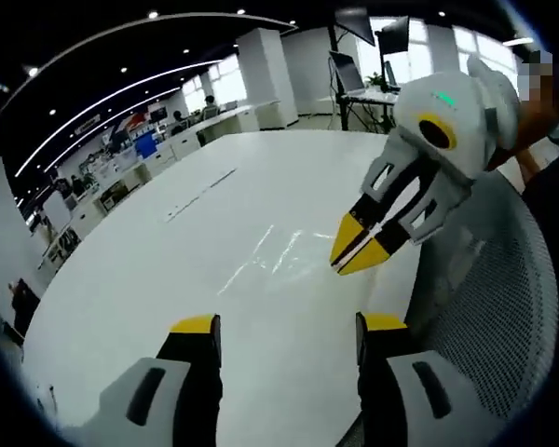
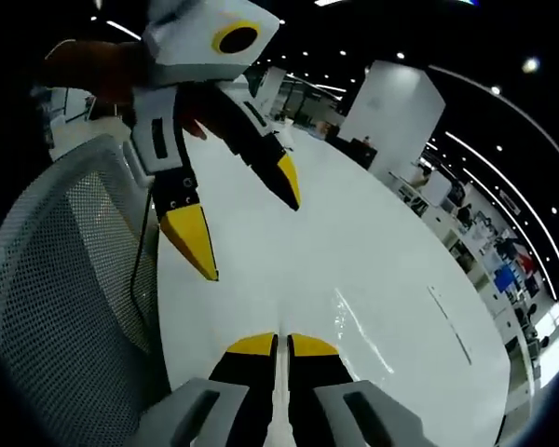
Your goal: Open the resealable bag by pulling the two sides of the seal apart until the entire bag opening is separated and visibly accessible.
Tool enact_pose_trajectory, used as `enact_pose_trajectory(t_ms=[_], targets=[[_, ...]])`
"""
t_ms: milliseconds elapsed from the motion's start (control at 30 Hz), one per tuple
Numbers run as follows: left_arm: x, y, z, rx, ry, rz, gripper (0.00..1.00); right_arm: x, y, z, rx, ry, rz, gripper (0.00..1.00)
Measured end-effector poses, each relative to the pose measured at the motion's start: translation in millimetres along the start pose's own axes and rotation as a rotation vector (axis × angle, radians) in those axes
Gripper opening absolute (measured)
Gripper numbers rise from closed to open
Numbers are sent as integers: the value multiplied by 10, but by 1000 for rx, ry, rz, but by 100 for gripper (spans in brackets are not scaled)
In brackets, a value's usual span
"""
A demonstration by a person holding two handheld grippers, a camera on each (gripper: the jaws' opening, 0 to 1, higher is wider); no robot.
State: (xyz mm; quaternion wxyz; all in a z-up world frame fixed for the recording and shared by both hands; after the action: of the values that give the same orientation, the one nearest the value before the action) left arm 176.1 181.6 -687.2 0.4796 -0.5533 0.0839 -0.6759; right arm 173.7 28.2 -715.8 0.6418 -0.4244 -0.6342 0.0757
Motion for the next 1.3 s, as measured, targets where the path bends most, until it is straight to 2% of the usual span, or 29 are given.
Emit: enact_pose_trajectory(t_ms=[233,367,567,633,733,867,933,967,1000,1067,1133,1200,1300], targets=[[50,65,-130,-55,134,14,51,-19,-35,152,34,-7,3,0],[85,102,-203,-90,150,-4,46,-20,-58,212,42,-7,5,0],[149,134,-300,-129,232,-13,42,-27,-62,306,69,-6,6,0],[163,139,-337,-144,272,-10,39,-31,-60,347,75,-21,11,0],[158,147,-382,-140,336,29,34,-31,-66,387,85,-26,17,0],[180,148,-425,-157,338,3,26,-52,-69,435,92,-46,29,0],[165,160,-466,-177,375,25,23,-54,-74,441,93,-47,30,0],[147,150,-489,-207,410,65,21,-54,-76,448,93,-49,30,0],[149,146,-506,-224,429,76,19,-54,-77,452,93,-52,33,0],[168,136,-523,-212,420,51,14,-57,-79,463,95,-58,36,0],[177,139,-561,-248,416,31,9,-63,-79,476,89,-82,46,0],[174,142,-602,-266,458,33,3,-69,-72,494,84,-108,54,0],[161,152,-639,-277,493,50,3,-68,-63,504,93,-103,54,0]])
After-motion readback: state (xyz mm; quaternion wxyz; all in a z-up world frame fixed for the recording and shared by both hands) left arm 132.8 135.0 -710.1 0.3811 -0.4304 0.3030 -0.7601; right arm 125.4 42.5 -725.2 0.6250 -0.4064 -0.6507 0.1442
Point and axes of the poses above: the point that each gripper's makers call its tool centre point, and the gripper's own axes: y roughly forward along the fingers, z roughly to its left, x roughly out of its top, the point moved 9 cm from there along -y, roughly backward along the fingers, and after that the axes turned 13 degrees about y, right-handed, at the moved point
